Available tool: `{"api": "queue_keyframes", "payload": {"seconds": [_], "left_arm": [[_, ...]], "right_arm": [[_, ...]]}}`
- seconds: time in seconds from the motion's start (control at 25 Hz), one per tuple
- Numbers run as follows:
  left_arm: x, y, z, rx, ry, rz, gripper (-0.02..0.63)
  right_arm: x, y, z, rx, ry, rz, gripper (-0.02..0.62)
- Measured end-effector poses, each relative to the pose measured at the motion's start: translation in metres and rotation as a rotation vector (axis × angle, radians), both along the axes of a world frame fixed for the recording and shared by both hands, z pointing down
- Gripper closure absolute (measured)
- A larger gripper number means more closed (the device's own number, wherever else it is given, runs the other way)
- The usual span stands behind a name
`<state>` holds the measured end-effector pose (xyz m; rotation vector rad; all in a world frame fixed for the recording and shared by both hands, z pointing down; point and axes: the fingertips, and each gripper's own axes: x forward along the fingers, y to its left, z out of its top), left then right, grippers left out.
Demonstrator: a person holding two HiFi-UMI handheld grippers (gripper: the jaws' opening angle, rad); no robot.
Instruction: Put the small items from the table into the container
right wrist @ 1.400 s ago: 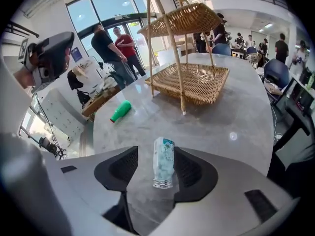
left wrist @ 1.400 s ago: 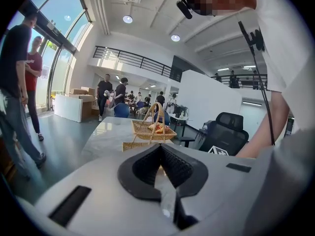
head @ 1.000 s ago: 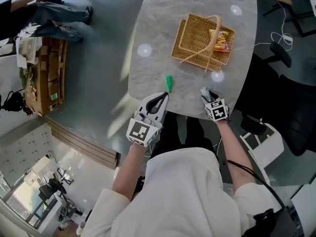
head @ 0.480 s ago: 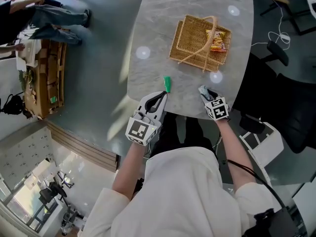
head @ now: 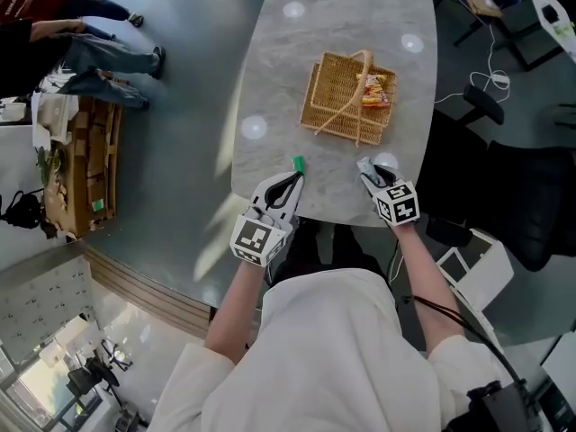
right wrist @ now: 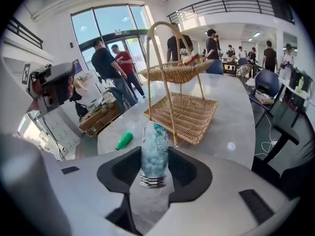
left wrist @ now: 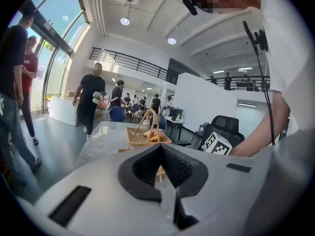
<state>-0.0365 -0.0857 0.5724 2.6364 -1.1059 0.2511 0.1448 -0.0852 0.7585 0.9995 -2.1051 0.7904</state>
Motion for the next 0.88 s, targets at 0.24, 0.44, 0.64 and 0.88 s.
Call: {"api": "queue_keyframes", "payload": {"seconds": [0.24,0.44,0.64,0.88], "left_arm": [[0.014,-0.005,-0.02,0.033,0.018,0.031,0.6],[0.024,-0.015,-0.038,0.058,0.043,0.039,0.6],[0.035,-0.03,-0.059,0.099,0.048,0.033,0.6],[0.033,-0.053,-0.082,0.14,0.049,0.014,0.6]], "right_arm": [[0.007,-0.016,-0.06,0.091,-0.021,0.005,0.413],[0.019,-0.041,-0.108,0.175,-0.038,0.029,0.413],[0.039,-0.071,-0.142,0.235,-0.045,0.047,0.413],[0.046,-0.112,-0.164,0.276,-0.046,0.057,0.413]]}}
